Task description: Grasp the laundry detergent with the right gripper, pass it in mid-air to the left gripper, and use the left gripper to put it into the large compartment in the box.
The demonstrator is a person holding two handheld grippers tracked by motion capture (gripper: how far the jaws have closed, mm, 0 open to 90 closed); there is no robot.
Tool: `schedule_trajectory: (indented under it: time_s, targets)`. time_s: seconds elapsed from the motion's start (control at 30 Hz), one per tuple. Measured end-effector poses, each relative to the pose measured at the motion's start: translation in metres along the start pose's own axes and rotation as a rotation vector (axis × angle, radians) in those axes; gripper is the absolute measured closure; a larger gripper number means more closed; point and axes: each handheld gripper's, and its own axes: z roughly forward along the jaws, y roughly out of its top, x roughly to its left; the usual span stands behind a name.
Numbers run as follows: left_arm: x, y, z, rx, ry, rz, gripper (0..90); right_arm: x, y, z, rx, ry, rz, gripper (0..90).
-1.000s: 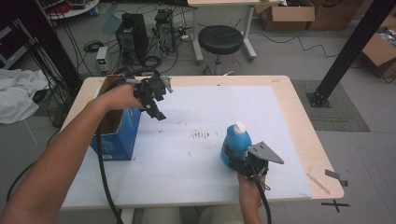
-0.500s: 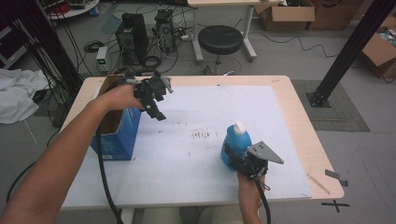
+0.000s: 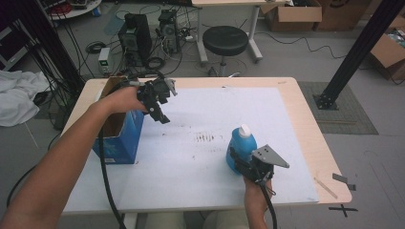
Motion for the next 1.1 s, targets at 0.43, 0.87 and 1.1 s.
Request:
schedule_trajectory:
  time_s: [0.43, 0.87, 1.1]
  targets:
    - [-0.009, 0.007, -0.005, -0.009, 0.005, 0.022, 19.4, -0.002, 0.006, -0.002, 0.012, 0.037, -0.032, 43.7]
    - [-0.026, 0.013, -0.019, -0.008, 0.022, 0.037, 19.5, -0.026, 0.031, -0.004, 0.072, 0.241, -0.106, 43.7]
    - [-0.034, 0.017, -0.022, 0.0, 0.031, 0.042, 19.4, -0.039, 0.04, -0.004, 0.083, 0.322, -0.133, 43.7]
